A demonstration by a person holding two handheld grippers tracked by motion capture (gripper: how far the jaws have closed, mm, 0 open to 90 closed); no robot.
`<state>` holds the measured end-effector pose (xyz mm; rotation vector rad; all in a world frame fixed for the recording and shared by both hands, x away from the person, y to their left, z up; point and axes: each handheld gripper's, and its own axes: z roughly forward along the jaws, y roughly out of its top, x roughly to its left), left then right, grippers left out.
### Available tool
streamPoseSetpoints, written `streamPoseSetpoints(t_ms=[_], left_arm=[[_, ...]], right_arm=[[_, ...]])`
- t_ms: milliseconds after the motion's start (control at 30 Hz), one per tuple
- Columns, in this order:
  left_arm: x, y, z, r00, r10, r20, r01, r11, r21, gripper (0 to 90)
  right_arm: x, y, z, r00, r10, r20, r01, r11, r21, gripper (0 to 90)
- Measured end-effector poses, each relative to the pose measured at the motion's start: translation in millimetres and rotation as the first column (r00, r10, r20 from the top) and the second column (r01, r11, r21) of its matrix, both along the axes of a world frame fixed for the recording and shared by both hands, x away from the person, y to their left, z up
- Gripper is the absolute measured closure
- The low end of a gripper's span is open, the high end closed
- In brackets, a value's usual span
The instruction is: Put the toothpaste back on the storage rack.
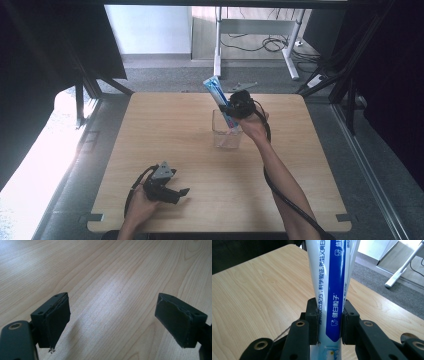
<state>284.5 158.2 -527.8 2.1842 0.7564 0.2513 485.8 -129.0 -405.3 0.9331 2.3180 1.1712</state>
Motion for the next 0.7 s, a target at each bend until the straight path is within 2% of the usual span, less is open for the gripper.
streamPoseSetpoints(t_ms=[200, 700], left_arm=[[0.1, -0.4, -0.3, 1.0, -0.002, -0.003, 0.002, 1.0, 0.001, 13.1], [0.3, -1.0, -1.2, 1.0, -0.002, -0.008, 0.002, 1.0, 0.0, 13.1]], right_arm=[[0.3, -0.1, -10.9, 0.9999, 0.009, -0.009, -0.009, 0.9996, -0.028, 72.5], [1.6, 1.4, -32.1, 0.9989, 0.035, -0.03, -0.037, 0.9978, -0.055, 72.2]])
